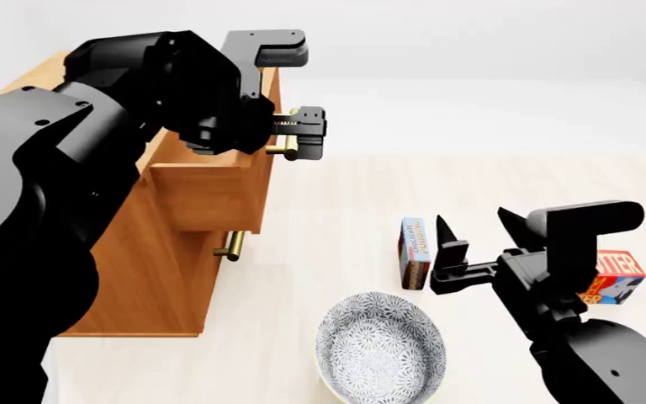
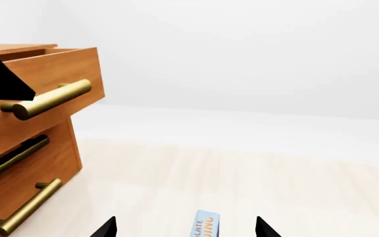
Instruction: Put the chocolate pudding in the top drawer of the cabinet and close it.
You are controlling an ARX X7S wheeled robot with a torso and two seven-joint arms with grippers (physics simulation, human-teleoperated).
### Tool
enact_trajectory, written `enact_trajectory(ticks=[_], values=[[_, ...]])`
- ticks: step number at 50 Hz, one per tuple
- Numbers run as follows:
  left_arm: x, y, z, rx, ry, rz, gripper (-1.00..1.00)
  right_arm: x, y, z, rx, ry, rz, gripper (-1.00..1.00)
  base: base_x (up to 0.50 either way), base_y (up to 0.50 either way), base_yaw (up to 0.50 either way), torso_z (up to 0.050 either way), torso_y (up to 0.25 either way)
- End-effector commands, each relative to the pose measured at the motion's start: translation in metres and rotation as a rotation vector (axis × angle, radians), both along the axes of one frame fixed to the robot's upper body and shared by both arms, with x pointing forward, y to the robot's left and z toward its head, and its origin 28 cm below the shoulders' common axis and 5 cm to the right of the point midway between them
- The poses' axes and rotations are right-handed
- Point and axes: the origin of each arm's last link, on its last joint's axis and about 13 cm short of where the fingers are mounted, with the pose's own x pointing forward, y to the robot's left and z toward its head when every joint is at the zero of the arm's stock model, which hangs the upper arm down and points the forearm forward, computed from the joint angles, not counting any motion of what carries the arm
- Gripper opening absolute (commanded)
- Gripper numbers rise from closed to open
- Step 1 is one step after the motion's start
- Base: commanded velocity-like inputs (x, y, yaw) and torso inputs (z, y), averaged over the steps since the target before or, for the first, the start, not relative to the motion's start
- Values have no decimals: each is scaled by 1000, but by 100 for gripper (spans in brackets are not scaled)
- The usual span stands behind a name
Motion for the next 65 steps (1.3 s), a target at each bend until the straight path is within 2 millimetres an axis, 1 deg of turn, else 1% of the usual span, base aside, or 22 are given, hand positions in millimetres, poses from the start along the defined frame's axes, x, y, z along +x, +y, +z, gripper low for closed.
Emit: enact_trajectory(ticks=[1,17,41,59,65], values=[[-4,-14,-15,-49,62,-64,100,-2,-2,0,4,-6,-10,100,0,0,0,0,0],[-8,-27,-12,-79,54,-133,100,-7,-7,-1,22,-11,-27,100,0,0,0,0,0],[-15,-43,-9,-130,52,-235,100,-8,-7,-4,22,-9,-28,100,0,0,0,0,0],[-18,-49,-7,-222,66,-288,100,-8,-11,-7,30,-3,-31,100,-3,0,0,0,0],[-18,-51,-2,-287,65,-302,100,-8,-12,-9,34,-1,-32,100,-2,0,0,0,0]])
